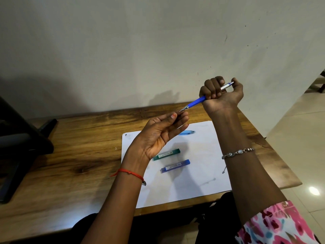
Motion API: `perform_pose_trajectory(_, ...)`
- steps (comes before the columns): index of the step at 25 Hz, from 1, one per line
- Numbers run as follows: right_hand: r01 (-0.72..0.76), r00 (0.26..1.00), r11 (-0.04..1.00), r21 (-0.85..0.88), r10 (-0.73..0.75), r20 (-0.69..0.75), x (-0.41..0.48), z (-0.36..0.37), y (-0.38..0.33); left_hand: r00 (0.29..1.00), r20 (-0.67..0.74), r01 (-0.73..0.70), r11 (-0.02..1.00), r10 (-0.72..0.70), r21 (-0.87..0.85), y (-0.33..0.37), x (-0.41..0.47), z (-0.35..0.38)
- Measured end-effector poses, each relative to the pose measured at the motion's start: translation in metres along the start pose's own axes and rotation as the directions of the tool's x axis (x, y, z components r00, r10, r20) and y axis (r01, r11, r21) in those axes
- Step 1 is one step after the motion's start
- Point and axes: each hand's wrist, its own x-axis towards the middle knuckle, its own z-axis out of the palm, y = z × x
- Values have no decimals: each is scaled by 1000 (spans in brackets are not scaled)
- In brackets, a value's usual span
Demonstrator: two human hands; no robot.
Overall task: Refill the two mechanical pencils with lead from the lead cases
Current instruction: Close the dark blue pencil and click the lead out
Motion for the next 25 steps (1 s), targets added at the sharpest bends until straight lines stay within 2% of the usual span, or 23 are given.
perform_pose_trajectory(18, 24, 999, 993, -116, -21, 31, -5, 11, -5, 1000, 7, 22, 1000, -22, 21, 2, -2, 1)
perform_pose_trajectory(25, 59, 998, 997, 45, -59, 11, -3, 5, -7, 999, 33, 31, 999, -32, 5, 2, 0, -2)
